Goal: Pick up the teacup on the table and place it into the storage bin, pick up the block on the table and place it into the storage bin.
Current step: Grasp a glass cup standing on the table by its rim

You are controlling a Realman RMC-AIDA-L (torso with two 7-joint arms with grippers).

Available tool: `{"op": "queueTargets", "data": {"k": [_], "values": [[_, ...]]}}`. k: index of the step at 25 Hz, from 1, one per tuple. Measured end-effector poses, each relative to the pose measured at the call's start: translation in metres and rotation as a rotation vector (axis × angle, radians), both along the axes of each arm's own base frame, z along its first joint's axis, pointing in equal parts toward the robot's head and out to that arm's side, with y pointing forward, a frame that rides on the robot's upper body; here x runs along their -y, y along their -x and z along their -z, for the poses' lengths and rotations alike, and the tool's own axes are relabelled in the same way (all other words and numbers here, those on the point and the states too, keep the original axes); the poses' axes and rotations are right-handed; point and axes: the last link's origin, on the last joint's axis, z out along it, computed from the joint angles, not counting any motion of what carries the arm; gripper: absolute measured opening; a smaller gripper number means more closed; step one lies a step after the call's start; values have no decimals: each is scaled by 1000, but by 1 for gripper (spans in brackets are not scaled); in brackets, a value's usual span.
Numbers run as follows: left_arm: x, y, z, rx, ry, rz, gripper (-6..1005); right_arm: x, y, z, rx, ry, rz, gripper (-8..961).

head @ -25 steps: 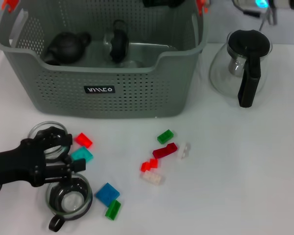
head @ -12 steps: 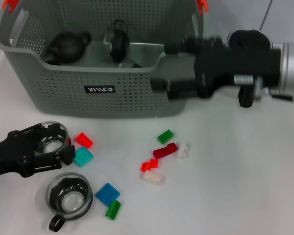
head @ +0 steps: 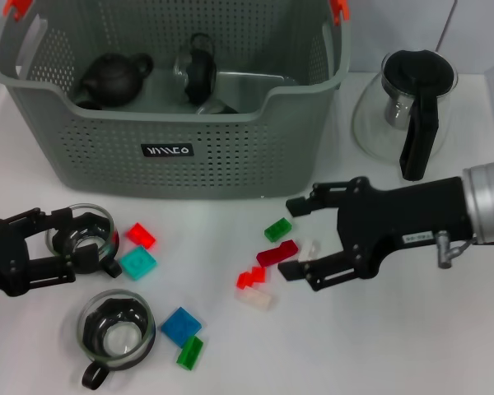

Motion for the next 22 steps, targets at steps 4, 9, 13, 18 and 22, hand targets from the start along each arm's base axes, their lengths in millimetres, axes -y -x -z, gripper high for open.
{"op": "queueTargets", "data": {"k": [4, 9, 13, 18, 22], "values": [[-2, 2, -8, -15, 44, -48, 909, -4, -1, 13, 63, 61, -1, 916], [-14, 3, -21, 18, 90, -169, 908, -12, 3, 25, 119, 117, 10, 915], [-26, 6, -32, 23, 96, -281, 907, -16, 9, 26, 122, 128, 3, 915], [-39, 3, -45, -31, 144, -369, 906, -18, 14, 26, 122, 134, 10, 916], [-54, -4, -55, -94, 170, -437, 905, -19, 15, 26, 119, 130, 27, 916]]}}
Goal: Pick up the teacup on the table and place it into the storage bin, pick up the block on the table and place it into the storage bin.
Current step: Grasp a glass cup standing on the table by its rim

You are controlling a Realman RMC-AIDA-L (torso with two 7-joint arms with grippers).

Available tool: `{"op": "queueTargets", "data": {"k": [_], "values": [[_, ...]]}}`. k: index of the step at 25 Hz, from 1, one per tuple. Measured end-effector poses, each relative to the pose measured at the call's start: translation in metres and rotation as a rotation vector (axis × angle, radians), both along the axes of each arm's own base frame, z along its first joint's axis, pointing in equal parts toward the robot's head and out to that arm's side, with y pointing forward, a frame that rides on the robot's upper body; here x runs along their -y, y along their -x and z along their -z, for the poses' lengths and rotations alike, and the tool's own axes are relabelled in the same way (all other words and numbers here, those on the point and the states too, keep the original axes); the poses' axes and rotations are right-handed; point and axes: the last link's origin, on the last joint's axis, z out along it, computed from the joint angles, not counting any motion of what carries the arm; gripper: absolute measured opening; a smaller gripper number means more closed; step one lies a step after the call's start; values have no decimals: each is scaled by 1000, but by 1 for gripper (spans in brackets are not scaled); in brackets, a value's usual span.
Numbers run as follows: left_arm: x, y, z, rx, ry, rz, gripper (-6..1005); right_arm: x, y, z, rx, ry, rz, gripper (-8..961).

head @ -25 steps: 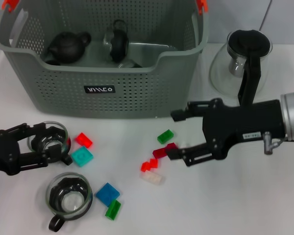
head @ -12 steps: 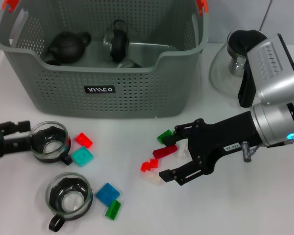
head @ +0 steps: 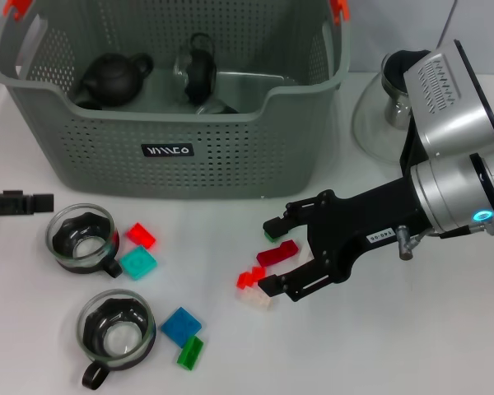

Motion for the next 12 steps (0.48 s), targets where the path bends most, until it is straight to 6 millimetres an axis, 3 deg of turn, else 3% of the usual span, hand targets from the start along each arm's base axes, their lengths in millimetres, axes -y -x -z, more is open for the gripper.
{"op": "queueTargets", "data": {"k": [7, 8, 12], "values": [[-26, -11, 0, -99, 43, -64, 904, -1, 2, -2, -1, 0, 9, 915], [-37, -17, 6, -153, 74, -74, 904, -2, 2, -3, -2, -2, 10, 915], [-49, -25, 14, -223, 122, -83, 904, -4, 2, -4, -6, -13, 14, 915]]}}
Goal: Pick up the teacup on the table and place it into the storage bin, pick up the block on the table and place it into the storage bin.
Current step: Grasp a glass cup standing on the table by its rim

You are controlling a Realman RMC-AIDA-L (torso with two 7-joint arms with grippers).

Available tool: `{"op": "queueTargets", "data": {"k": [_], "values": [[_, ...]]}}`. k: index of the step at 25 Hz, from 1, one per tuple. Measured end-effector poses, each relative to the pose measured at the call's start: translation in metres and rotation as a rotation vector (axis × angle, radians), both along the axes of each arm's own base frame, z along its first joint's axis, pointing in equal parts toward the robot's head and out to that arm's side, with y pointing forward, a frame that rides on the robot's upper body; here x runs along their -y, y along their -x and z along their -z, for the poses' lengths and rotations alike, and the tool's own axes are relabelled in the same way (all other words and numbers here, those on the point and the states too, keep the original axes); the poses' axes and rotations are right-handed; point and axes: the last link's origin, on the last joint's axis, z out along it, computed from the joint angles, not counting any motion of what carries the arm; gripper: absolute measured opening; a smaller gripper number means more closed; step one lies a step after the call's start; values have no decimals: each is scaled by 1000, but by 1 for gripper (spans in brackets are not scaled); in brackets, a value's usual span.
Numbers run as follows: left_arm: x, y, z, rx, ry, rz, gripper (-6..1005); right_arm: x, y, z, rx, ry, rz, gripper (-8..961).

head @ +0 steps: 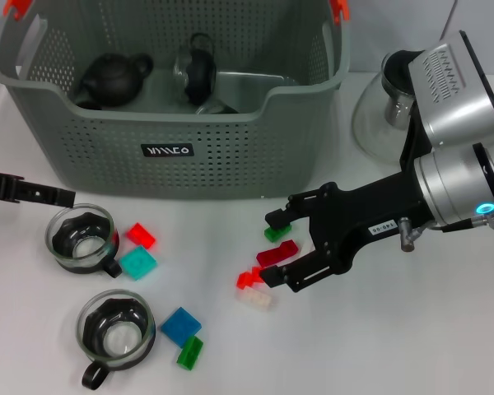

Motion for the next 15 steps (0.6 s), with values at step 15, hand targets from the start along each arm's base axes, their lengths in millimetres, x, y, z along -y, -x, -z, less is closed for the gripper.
{"op": "queueTargets", "data": {"k": [15], "values": [[-11, -3, 24, -206, 101, -56, 903, -3, -1, -2, -18, -23, 11, 916]]}}
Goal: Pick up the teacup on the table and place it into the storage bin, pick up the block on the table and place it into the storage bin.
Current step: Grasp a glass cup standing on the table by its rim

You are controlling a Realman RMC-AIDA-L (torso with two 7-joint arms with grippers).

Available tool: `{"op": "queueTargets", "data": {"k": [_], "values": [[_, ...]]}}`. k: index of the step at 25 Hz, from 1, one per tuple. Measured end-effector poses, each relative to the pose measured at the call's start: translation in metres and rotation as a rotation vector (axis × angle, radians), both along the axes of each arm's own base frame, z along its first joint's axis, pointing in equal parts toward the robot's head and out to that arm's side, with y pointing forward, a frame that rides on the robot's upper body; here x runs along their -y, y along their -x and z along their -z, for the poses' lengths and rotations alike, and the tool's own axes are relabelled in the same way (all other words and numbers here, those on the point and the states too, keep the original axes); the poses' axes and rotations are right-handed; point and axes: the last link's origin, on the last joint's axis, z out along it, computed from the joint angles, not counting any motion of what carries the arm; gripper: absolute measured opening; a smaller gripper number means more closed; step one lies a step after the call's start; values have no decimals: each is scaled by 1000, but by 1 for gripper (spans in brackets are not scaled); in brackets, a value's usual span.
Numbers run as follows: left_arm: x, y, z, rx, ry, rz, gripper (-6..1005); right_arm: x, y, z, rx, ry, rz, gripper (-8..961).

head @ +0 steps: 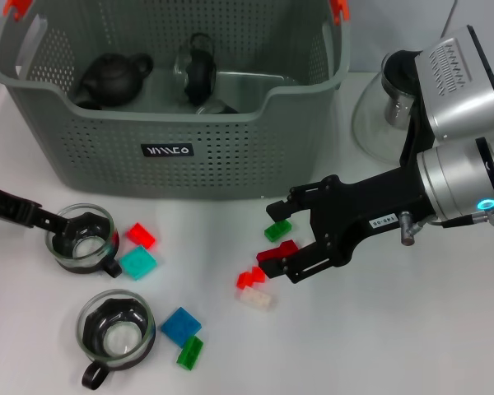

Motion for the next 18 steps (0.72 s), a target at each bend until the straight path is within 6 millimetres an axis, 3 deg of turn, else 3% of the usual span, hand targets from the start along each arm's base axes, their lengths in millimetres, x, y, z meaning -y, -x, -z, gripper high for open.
{"op": "queueTargets", "data": {"k": [18], "values": [[-6, -11, 12, -54, 45, -10, 903, -1, -1, -1, -11, -14, 5, 916]]}}
